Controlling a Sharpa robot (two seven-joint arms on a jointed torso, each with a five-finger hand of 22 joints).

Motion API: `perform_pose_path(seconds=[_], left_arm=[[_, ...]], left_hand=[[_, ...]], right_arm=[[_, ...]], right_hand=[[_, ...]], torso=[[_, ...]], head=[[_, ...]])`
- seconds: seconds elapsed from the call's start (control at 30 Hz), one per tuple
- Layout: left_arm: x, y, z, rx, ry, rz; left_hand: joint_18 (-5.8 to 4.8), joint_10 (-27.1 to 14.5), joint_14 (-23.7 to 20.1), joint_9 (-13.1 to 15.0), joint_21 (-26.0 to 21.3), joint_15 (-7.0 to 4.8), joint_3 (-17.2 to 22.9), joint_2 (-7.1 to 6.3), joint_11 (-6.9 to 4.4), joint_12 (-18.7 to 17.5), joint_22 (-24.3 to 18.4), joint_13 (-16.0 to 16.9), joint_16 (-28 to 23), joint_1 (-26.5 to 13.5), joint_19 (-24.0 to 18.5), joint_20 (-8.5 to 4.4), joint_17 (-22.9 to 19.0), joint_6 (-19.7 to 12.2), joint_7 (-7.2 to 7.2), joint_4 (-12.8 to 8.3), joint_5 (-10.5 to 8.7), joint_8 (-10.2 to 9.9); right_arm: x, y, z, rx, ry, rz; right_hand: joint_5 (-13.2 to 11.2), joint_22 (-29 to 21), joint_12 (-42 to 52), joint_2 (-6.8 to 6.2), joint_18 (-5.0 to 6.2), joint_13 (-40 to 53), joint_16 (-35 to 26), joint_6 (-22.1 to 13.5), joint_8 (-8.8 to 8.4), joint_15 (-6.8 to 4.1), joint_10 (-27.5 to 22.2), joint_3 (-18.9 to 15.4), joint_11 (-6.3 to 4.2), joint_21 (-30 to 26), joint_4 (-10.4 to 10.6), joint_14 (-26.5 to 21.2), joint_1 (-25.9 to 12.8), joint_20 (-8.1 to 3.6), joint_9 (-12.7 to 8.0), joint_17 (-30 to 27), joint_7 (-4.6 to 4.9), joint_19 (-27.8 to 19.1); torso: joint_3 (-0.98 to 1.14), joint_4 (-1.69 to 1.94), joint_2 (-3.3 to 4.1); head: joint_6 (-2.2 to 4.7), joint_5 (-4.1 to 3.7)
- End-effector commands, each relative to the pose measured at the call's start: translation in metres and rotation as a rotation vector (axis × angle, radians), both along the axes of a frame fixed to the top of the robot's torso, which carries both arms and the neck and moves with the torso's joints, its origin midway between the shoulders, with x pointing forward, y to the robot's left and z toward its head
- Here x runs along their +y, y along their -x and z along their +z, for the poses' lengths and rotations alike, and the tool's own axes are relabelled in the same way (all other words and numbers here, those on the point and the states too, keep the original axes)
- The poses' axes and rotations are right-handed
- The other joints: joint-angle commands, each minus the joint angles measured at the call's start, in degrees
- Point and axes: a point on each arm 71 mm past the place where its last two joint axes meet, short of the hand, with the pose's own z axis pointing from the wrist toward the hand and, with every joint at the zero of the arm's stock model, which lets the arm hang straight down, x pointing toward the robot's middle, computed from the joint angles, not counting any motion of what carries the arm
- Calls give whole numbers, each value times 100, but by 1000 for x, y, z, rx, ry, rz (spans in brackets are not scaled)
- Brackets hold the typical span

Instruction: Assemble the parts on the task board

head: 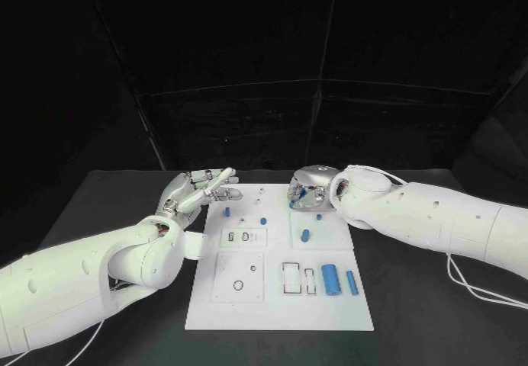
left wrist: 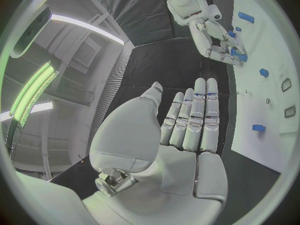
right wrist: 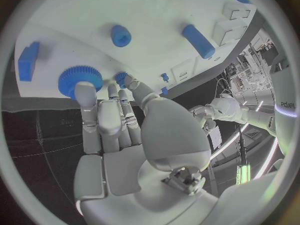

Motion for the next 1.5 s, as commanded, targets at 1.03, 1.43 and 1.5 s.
perform_pose_path(seconds=[1.03, 1.43, 1.5], left_arm=[[1, 1, 3, -13, 2, -10], [0, 0, 3, -13, 2, -11], [0, -1, 3, -13, 2, -12]], left_hand=[[29, 27, 44, -9, 34, 1, -19, 15, 20, -43, 8, -10, -47, 41, 46, -4, 15, 23, 8, -41, 20, -46], [28, 26, 42, -9, 34, 2, -21, 16, 22, -48, 8, -10, -51, 42, 48, -4, 16, 22, 10, -44, 20, -50], [28, 26, 42, -9, 34, 2, -21, 16, 22, -48, 8, -10, -51, 42, 48, -4, 16, 22, 10, -44, 20, -50]], right_arm=[[5, -1, 12, -110, -120, -9], [26, -7, 19, -191, -193, -26], [30, -9, 19, -188, -189, -26]], right_hand=[[-298, 515, 117, 183, -107, 33, 416, 437, 105, -76, 488, 475, -93, 434, 214, 206, -17, -34, 44, 346, -61, 179], [-264, 589, 102, 141, -119, 29, 475, 454, 94, -79, 499, 516, -94, 489, 223, 215, -14, -39, 39, 410, -63, 210], [-264, 596, 93, 127, -120, 27, 482, 452, 87, -77, 494, 524, -91, 498, 231, 215, -22, -38, 36, 411, -60, 211]], torso=[[-9, -4, 19], [-13, 26, 38], [-10, 18, 35]], head=[[-11, 20], [27, 24], [27, 30]])
